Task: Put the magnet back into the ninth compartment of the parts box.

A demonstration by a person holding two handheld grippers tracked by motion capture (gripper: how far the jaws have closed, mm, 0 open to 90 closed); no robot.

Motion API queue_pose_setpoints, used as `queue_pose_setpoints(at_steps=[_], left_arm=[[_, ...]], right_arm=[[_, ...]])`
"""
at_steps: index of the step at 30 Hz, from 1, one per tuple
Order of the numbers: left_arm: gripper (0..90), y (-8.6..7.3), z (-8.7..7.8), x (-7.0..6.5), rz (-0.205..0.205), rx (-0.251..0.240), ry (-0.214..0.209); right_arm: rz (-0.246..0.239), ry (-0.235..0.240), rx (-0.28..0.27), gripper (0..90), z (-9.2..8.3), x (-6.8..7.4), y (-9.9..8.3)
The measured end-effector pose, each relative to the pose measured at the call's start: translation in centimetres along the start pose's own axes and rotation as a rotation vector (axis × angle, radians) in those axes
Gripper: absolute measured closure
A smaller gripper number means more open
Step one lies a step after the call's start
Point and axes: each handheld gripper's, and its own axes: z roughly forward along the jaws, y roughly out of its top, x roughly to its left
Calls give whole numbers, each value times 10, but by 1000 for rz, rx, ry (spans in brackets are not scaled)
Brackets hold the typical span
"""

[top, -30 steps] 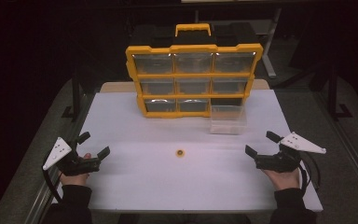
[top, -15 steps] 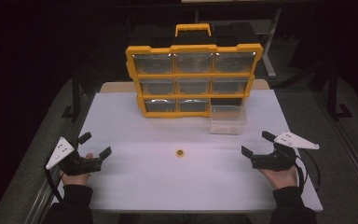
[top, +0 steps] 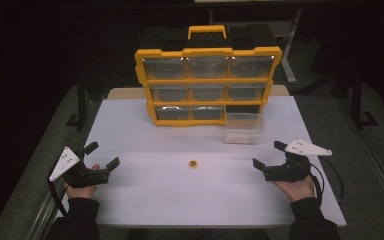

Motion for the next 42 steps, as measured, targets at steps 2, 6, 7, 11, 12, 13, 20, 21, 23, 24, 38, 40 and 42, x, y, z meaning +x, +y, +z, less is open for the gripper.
queue_pose_setpoints(at_steps=[2, 6, 7, 11, 12, 13, 20, 21, 23, 24, 38, 40, 42], left_arm=[[0, 0, 0, 0, 0, 0, 0], [0, 0, 0, 1, -3, 2, 0], [0, 0, 0, 1, -4, 1, 0], [0, -1, 0, 1, -6, -2, 1], [0, -1, 0, 1, -7, -2, 1], [0, -1, 0, 1, -7, -2, 0], [0, -1, 0, 1, 0, -5, 9], [0, -1, 0, 1, 2, -6, 12], [0, -1, -1, 1, -1, -8, 13], [0, -1, -1, 1, -1, -8, 13], [0, -1, -1, 0, 2, -15, 14], [0, -1, -1, 0, 0, -15, 14], [0, -1, -1, 0, 0, -15, 14]], right_arm=[[-1, 5, 7, 0, 1, 0, 1], [-8, 10, 17, 0, 4, 1, 2], [-9, 11, 20, 0, 5, 1, 3], [-20, 16, 31, 0, 8, 3, 5], [-22, 20, 33, 0, 9, 3, 6], [-27, 23, 34, 0, 10, 4, 7], [-42, 37, 46, 0, 14, 7, 12], [-41, 40, 48, 0, 14, 8, 13], [-46, 47, 55, 0, 16, 9, 13], [-52, 50, 60, 0, 17, 10, 13], [-79, 84, 109, 0, 30, 19, 16], [-80, 89, 112, 0, 31, 20, 17], [-84, 93, 117, 0, 33, 21, 18]])
